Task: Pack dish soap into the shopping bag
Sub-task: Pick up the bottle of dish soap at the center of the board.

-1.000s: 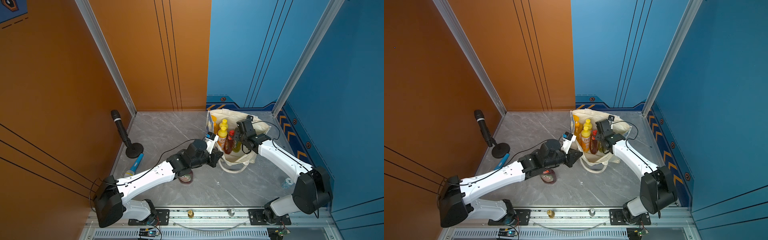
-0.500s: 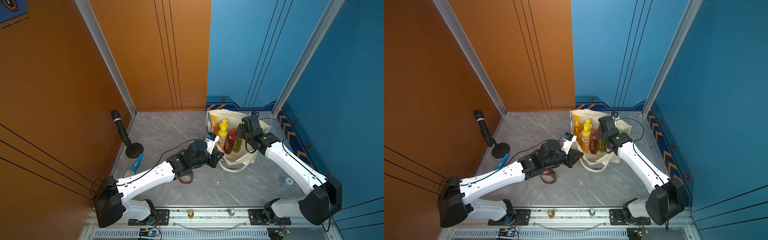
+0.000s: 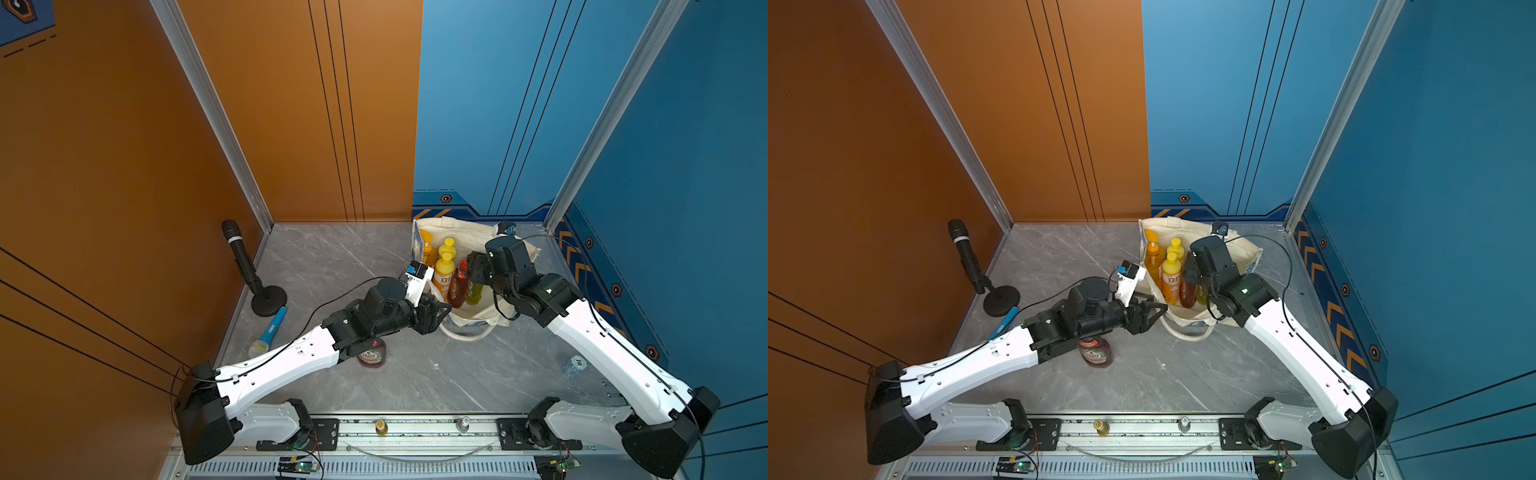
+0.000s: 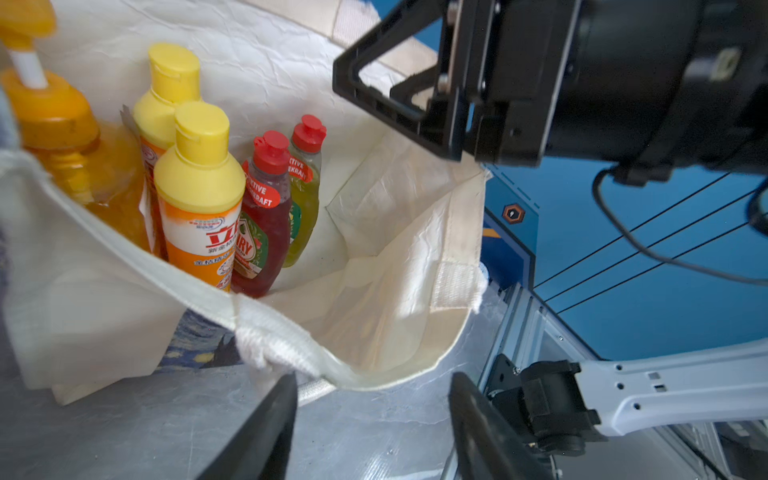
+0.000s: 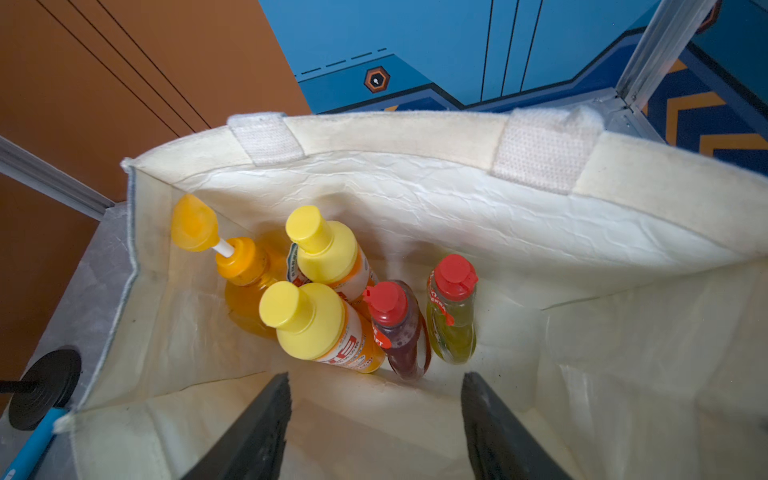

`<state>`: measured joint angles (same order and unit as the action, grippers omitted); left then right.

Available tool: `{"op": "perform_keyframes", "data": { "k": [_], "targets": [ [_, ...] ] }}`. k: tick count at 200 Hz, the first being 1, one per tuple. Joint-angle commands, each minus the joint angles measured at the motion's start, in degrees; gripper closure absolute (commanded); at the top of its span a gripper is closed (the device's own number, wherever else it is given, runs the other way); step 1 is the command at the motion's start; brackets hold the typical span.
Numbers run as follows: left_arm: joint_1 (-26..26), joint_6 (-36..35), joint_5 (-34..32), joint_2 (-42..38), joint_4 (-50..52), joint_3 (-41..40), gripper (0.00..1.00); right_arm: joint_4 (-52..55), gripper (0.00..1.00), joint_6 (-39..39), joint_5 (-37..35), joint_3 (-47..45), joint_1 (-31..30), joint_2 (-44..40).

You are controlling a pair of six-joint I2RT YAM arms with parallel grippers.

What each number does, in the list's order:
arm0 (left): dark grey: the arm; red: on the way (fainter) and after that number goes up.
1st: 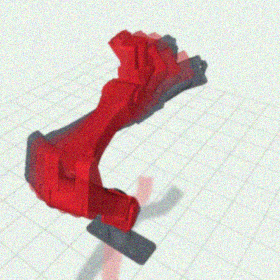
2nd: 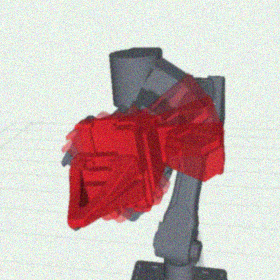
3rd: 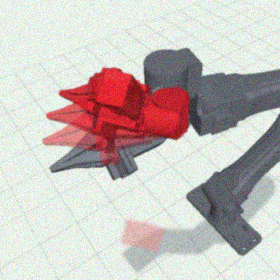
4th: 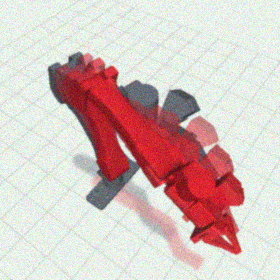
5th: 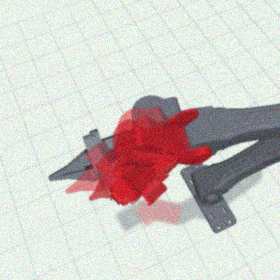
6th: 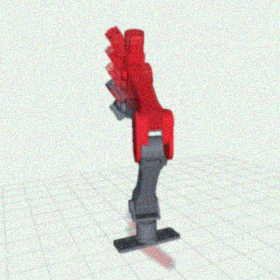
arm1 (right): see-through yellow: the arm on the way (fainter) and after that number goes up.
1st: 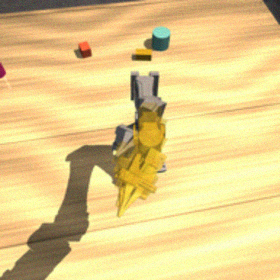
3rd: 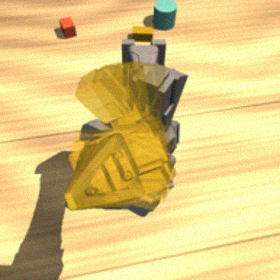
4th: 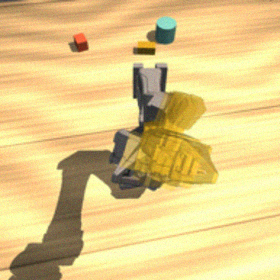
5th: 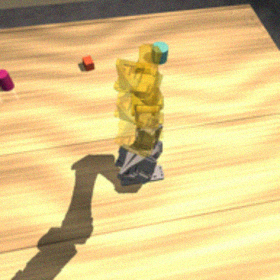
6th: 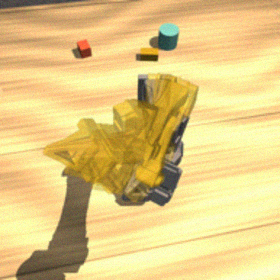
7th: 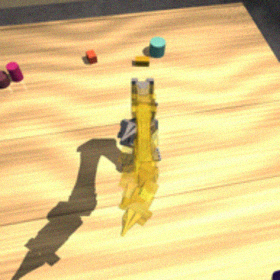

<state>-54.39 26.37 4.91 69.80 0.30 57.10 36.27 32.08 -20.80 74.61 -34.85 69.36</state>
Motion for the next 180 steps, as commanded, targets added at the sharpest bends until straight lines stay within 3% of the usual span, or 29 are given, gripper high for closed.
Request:
{"op": "perform_keyframes", "data": {
  "k": [1, 24, 38, 82, 127, 180],
  "targets": [
    [0.62, -1.38, -4.03, -3.84, 2.11, -0.35, 0.28, 2.82, 0.29, -2.21, -0.92, 1.44, -1.79, -2.64],
    [1.34, -2.0, -9.33, -8.31, 3.91, -1.9, 0.15, 2.99, 0.26, -3.98, -1.29, 2.25, -4.94, -3.9],
    [2.33, -1.95, -14.28, -11.32, 5.24, -3.35, 0.0, 3.59, 0.25, -5.45, -2.28, 3.41, -9.56, -3.8],
    [10.09, 0.48, -24.93, -21.14, 9.98, -9.19, 0.02, 5.19, 0.22, -10.82, -3.91, 8.63, -22.79, 0.6],
    [24.38, 5.0, -23.99, -29.18, 17.13, -15.53, 0.02, 9.34, 0.2, -16.69, -2.57, 16.12, -32.85, 10.36],
    [37.62, 10.76, -16.33, -34.61, 18.23, -23.15, 0.02, 11.61, 0.17, -19.1, 8.02, 21.85, -35.28, 21.38]
  ]
}}
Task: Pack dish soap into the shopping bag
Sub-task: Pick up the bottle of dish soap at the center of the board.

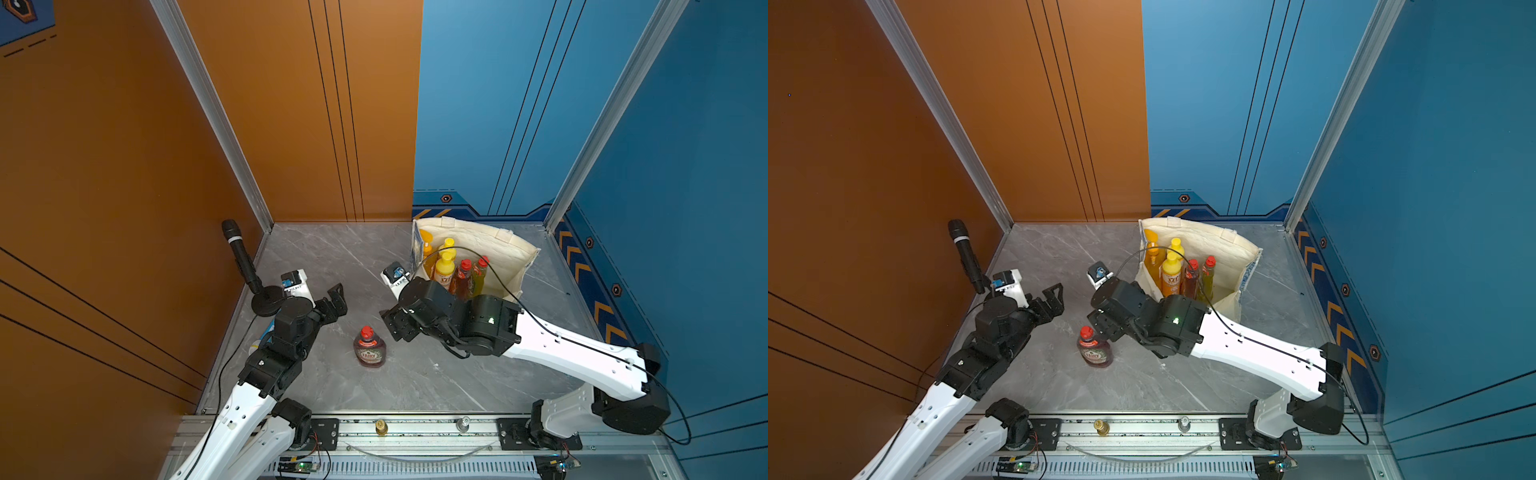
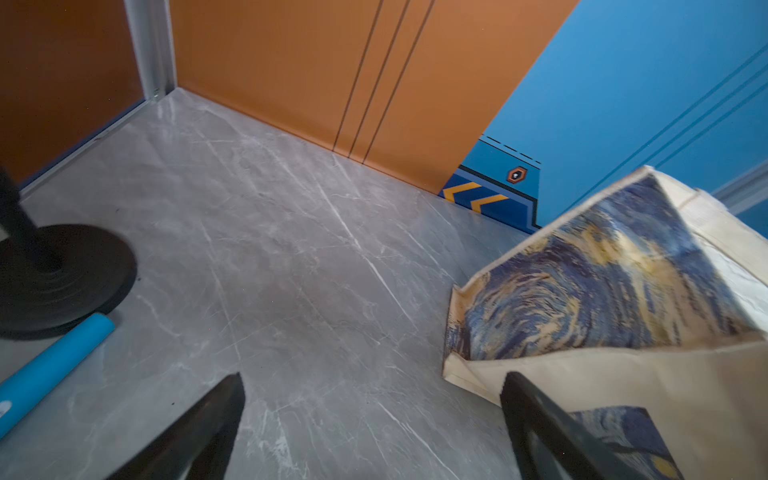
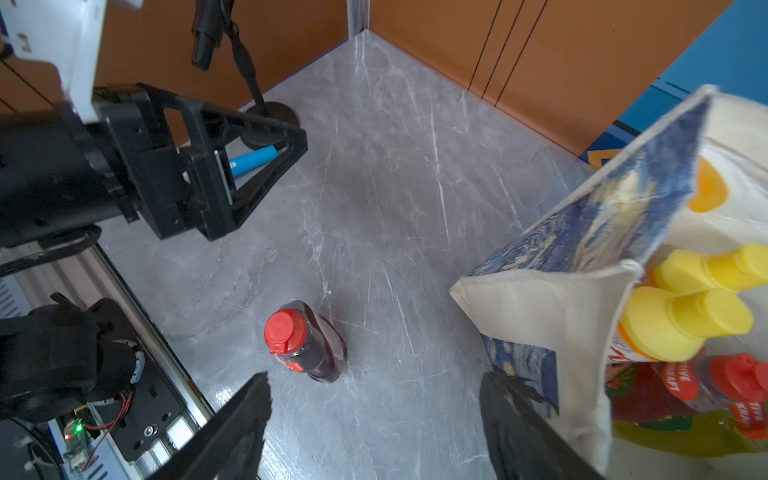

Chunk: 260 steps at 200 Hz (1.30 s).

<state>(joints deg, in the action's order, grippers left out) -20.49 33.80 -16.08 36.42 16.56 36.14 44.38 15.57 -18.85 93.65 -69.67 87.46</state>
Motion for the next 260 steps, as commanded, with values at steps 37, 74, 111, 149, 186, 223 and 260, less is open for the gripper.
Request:
{"op": "perform_keyframes", "data": {
  "k": [37, 74, 111, 149, 186, 223, 260],
  "targets": [
    [7.6, 5.04, 7.98, -2.53, 2.52, -5.2, 0.02, 6.51, 0.14, -5.02, 10.53, 6.18, -1.82, 10.1],
    [8.94, 6.53, 8.41, -3.11, 0.87, -7.99, 0.02, 7.98, 0.13, -7.11, 12.33, 8.52, -2.11, 15.99],
    [9.94, 7.35, 9.81, -2.6, -0.81, -9.33, 0.02, 7.09, 0.16, -8.6, 12.37, 8.92, -1.73, 19.7],
    [10.56, 7.24, 10.57, -2.45, -0.82, -9.4, 0.02, 6.1, 0.26, -9.2, 13.09, 8.93, -0.43, 21.73],
    [10.98, 7.42, 10.8, -2.77, -1.0, -9.77, 0.02, 5.22, 0.32, -9.5, 14.36, 8.69, 0.67, 22.46],
    [11.35, 7.61, 11.15, -2.48, -1.35, -9.95, 0.02, 4.83, 0.36, -10.08, 14.05, 8.75, 0.77, 23.45],
    [11.55, 7.75, 11.59, -2.58, -1.3, -9.87, 0.02, 4.56, 0.36, -10.1, 14.52, 8.66, 0.68, 24.16]
  ]
}}
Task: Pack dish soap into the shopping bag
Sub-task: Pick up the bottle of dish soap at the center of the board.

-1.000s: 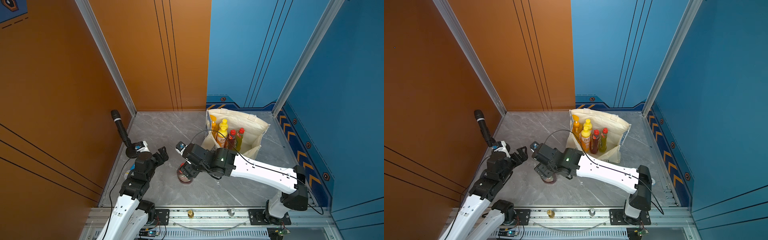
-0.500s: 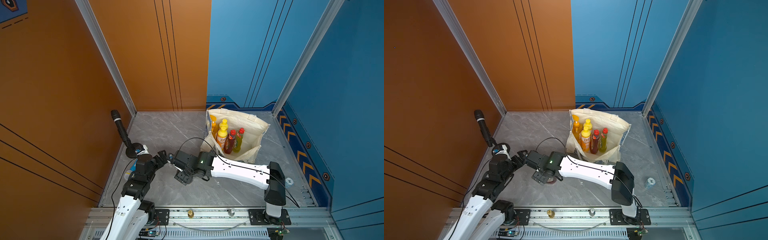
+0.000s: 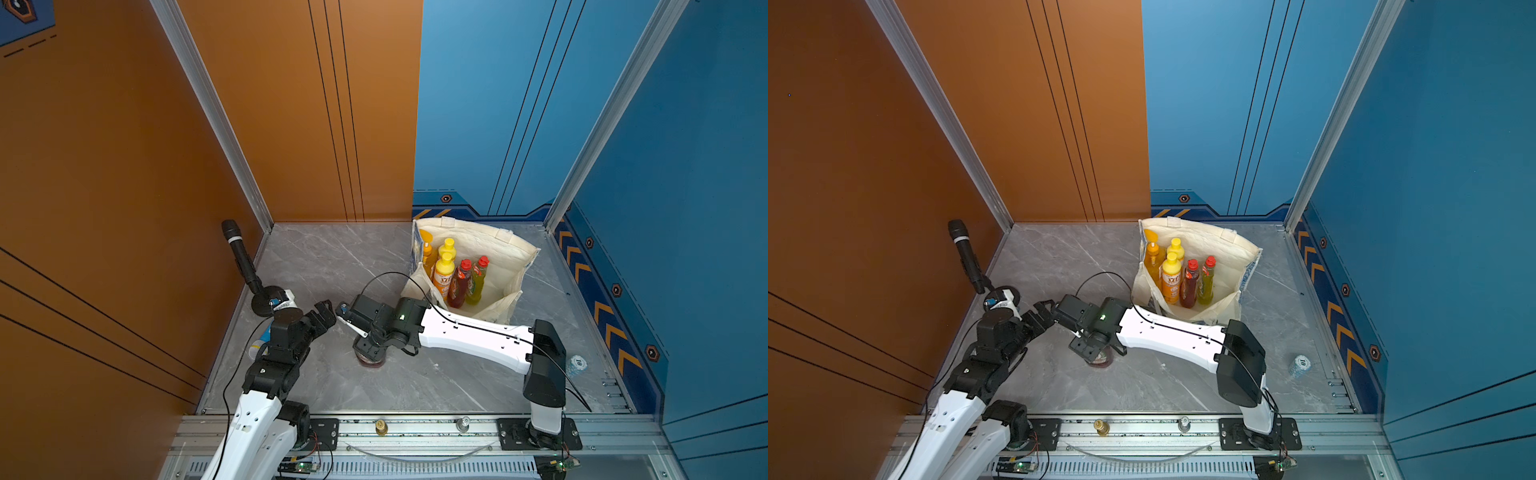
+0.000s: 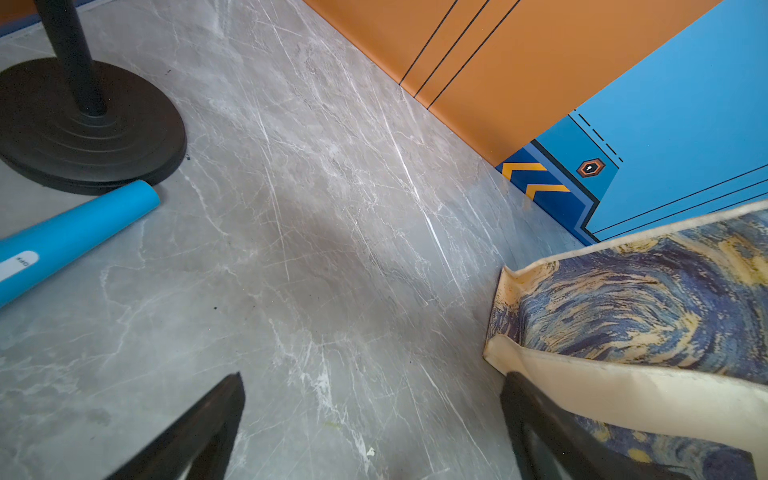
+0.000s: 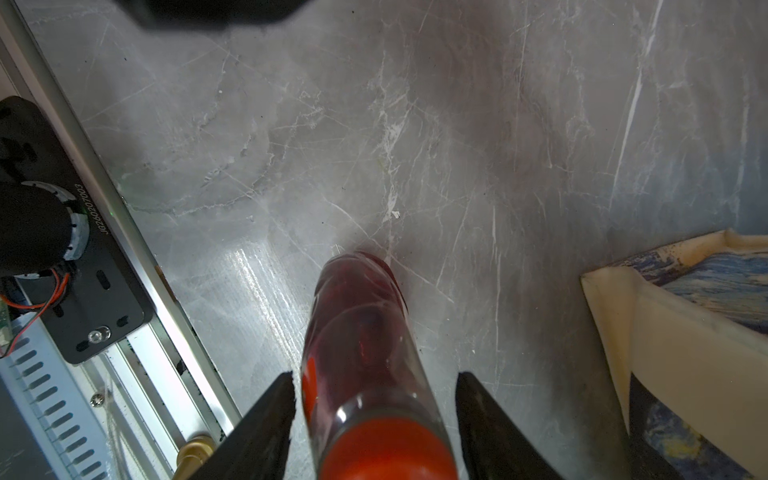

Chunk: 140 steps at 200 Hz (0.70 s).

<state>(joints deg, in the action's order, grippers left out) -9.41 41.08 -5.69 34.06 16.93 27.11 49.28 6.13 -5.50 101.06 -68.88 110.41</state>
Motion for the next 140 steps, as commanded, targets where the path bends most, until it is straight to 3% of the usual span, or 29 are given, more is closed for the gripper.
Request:
{"op": "perform_keyframes", "data": {
  "k": [1, 104, 140],
  "targets": [
    [0.46, 0.44, 1.21, -0.18, -1.7, -0.88, 0.02, -0.33, 0.35, -0.67, 1.18, 1.25, -0.06, 1.25],
    [0.89, 0.49, 1.22, -0.23, -1.64, -1.09, 0.02, -2.14, 0.43, 0.02, 1.48, -0.37, -0.11, 1.22],
    [1.15, 0.93, 0.68, -0.16, -0.76, -1.02, 0.02, -3.42, 0.59, 0.52, 0.92, -2.15, -0.11, -0.08]
  ]
}}
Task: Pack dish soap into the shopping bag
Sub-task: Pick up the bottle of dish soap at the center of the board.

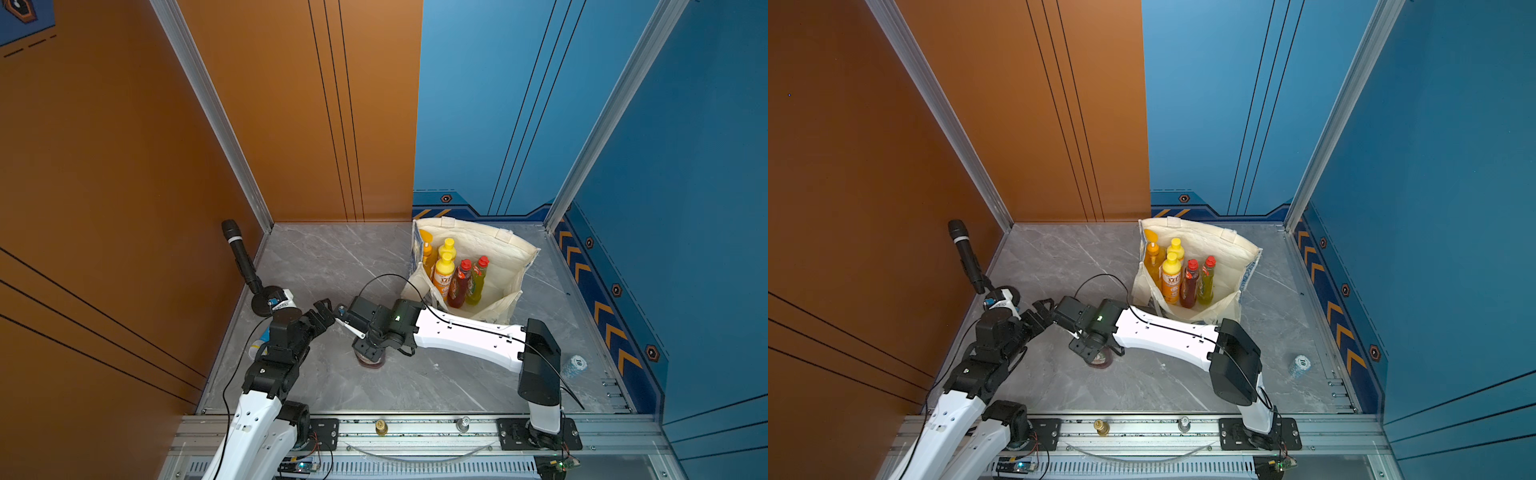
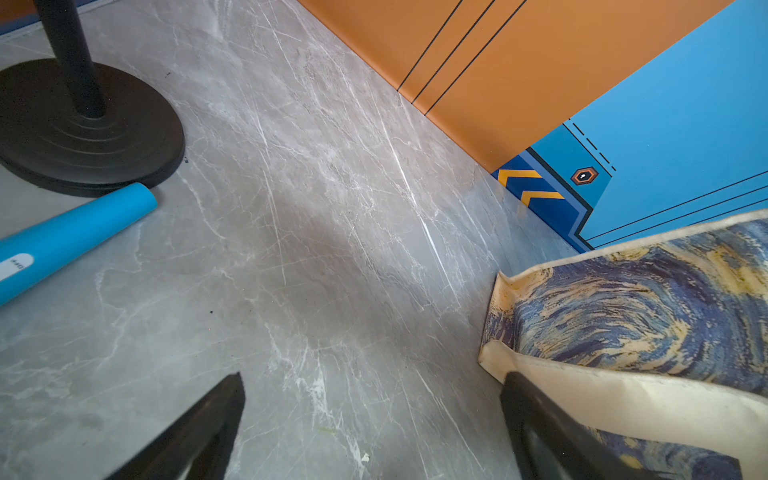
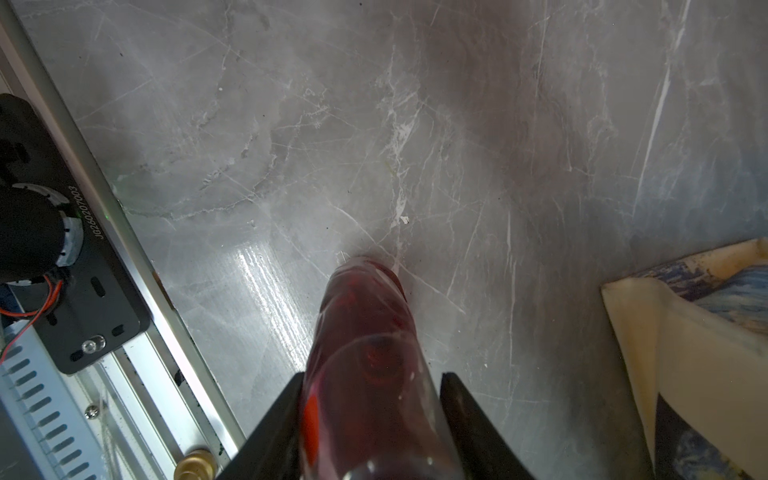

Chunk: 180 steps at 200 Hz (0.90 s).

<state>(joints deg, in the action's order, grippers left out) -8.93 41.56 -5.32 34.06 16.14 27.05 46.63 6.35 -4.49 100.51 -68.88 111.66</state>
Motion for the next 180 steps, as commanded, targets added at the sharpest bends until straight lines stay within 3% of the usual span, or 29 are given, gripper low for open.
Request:
{"op": "perform_keyframes", "data": {
  "k": [1, 82, 122, 180],
  "targets": [
    [0.67, 0.45, 0.27, -0.19, 0.03, -0.95, 0.02, -0.76, 0.59, 0.31, -0.08, -1.66, -0.07, -1.34],
    [1.8, 3.52, -0.59, -1.21, -0.05, -0.83, 0.02, -1.12, 0.6, 0.43, -1.8, -2.69, -0.46, -1.93],
    [1.9, 2.05, 0.75, -1.7, -0.41, -0.49, 0.02, -1.93, 0.5, 1.02, -1.97, -3.19, -0.2, -1.71],
    [1.9, 1.99, 1.09, -3.26, -1.69, -1.71, 0.02, -2.73, 0.45, 1.48, -1.04, -3.48, 0.13, -1.44]
  ]
}}
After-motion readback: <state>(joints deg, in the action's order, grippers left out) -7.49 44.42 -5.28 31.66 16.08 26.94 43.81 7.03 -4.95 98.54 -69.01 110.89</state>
